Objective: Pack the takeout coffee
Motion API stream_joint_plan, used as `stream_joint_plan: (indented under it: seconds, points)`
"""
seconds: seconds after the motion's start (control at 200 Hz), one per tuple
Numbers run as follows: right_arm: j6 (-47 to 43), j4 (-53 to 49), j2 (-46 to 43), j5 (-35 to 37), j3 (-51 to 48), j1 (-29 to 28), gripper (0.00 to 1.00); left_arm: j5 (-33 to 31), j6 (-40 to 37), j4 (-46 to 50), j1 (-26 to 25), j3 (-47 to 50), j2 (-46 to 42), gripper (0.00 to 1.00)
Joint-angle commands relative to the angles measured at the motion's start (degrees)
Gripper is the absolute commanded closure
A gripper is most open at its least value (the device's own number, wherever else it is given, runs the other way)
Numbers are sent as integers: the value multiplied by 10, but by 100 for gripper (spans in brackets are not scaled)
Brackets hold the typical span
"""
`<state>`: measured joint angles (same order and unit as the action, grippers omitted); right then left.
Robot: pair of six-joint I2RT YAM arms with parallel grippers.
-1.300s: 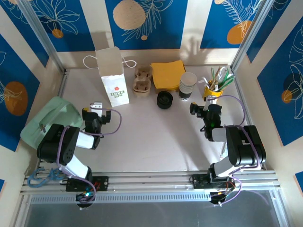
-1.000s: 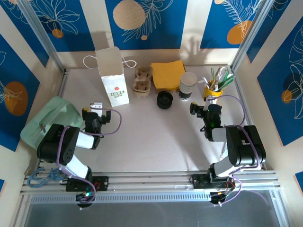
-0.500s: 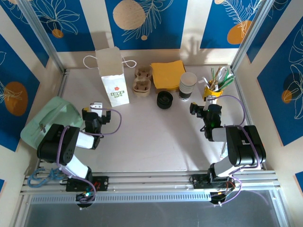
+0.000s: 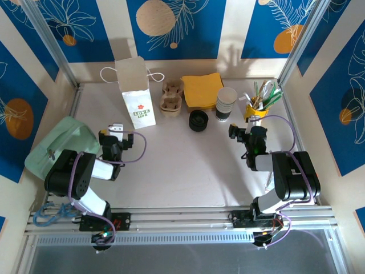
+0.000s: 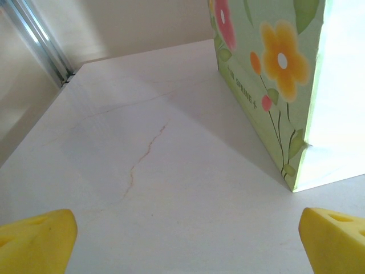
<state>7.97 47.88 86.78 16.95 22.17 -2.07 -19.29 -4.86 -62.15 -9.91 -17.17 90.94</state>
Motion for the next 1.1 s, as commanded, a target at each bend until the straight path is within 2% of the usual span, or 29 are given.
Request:
stream_joint_plan:
  seconds: [0.0,0.085,0.185,0.24,0.35,0.455,0.595,0.7,0.85,0.97,1.095]
  points:
    - [17,47,-20,1,-31,11,1,7,0,-35,4,26,-50,1]
    - [16,81,-25,-5,-51,13,1,-8,10,33,3,29,-119,1]
    - [3,105,-36,-14,-66,7,1,-16,36,161,2,15,-210,0]
    - [-5,77,-65,17,-57,-9,1,-18,44,214,2,10,-255,1]
    - [46,-181,-152,38,26,-6,1,-37,70,320,0,-3,-345,1]
    - [112,-332,-196,38,85,1,1,-51,113,455,0,-34,-426,1]
    - [239,-561,-225,13,192,23,0,-72,225,677,-1,-111,-495,1]
    - [273,-672,-215,-75,268,42,0,-43,293,814,-1,-173,-506,1]
    - [260,-751,-169,-145,365,30,1,91,332,886,-1,-220,-504,1]
    - [252,-823,-111,-132,459,7,9,145,315,925,-1,-253,-503,1]
    - [244,-862,-52,-74,540,-31,13,193,301,959,-1,-289,-499,0]
